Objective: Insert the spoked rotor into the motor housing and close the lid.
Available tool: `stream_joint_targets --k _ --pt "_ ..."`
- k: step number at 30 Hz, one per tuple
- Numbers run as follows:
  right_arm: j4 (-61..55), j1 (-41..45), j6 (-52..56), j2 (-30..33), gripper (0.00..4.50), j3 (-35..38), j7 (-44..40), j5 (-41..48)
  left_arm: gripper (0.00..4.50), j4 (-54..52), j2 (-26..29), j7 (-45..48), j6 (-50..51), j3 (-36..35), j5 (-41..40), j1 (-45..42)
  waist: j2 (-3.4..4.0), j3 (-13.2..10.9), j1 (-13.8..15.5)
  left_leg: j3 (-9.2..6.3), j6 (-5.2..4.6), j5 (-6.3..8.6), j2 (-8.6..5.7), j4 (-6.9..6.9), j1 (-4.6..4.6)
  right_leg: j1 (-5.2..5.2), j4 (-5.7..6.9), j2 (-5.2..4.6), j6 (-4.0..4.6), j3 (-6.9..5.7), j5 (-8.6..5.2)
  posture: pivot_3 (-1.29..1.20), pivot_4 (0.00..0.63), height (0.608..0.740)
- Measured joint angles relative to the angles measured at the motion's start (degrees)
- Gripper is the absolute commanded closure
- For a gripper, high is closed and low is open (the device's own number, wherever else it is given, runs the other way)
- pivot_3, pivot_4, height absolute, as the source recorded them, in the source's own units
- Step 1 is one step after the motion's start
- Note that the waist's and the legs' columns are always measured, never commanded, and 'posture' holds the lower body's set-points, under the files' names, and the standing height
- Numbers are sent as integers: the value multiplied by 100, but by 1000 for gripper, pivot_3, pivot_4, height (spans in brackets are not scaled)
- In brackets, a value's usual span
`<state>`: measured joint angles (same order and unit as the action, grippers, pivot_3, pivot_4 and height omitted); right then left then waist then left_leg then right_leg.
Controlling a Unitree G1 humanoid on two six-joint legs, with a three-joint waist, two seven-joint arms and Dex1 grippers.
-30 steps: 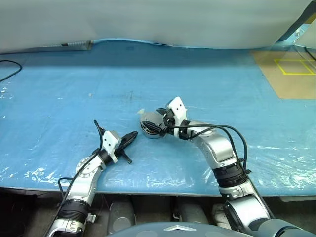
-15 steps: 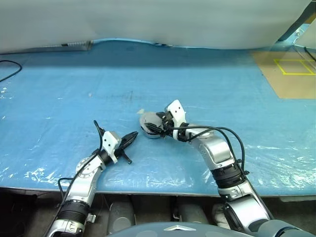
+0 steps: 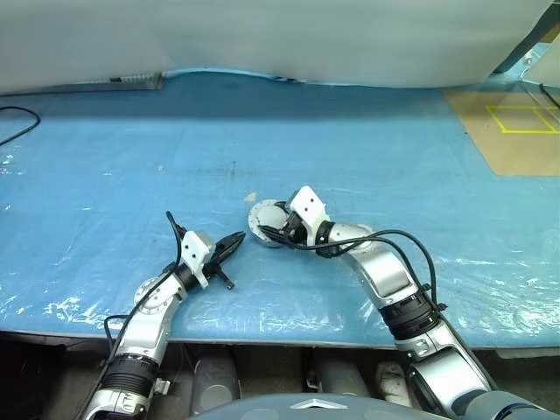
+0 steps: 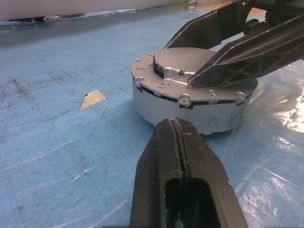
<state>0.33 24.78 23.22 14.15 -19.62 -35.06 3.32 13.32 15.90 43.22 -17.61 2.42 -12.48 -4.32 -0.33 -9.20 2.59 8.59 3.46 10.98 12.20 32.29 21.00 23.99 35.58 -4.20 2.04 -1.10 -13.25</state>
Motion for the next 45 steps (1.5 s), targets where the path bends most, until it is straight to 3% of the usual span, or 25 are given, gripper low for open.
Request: stream_joint_targets --k 29,31,34,41,45 --pt "53 320 207 331 1535 -251 -231 -318 4500 -94 -16 -134 295 -17 -18 84 0 1 19 0 -1 1 -3 0 -36 -41 -4 -3 -2 3 -1 0 150 740" --pt "69 314 193 324 1535 -249 -216 -318 4500 -208 -91 -352 722 -114 -198 3 0 1 22 -1 -1 1 -3 0 -40 -46 -4 -3 -2 2 -2 0 150 740" --pt "104 313 186 297 1535 -245 -182 -318 4500 -698 -120 -701 2138 -326 -848 -307 0 1 23 -1 -1 0 -3 1 -52 -56 -1 -3 -1 2 -2 0 150 740" --pt "122 303 172 282 1535 -251 -177 -318 4500 -1598 -7 -1173 5482 -957 -3001 -879 2 1 12 0 0 0 -12 -6 -68 -69 -7 -3 -1 7 -4 0 150 740" --pt "136 304 169 277 1535 -249 -171 -318 4500 -1609 -36 -1433 6399 -1095 -3500 -1034 2 1 12 0 -1 1 -13 -6 -69 -71 -10 -3 -3 7 -5 0 150 740"
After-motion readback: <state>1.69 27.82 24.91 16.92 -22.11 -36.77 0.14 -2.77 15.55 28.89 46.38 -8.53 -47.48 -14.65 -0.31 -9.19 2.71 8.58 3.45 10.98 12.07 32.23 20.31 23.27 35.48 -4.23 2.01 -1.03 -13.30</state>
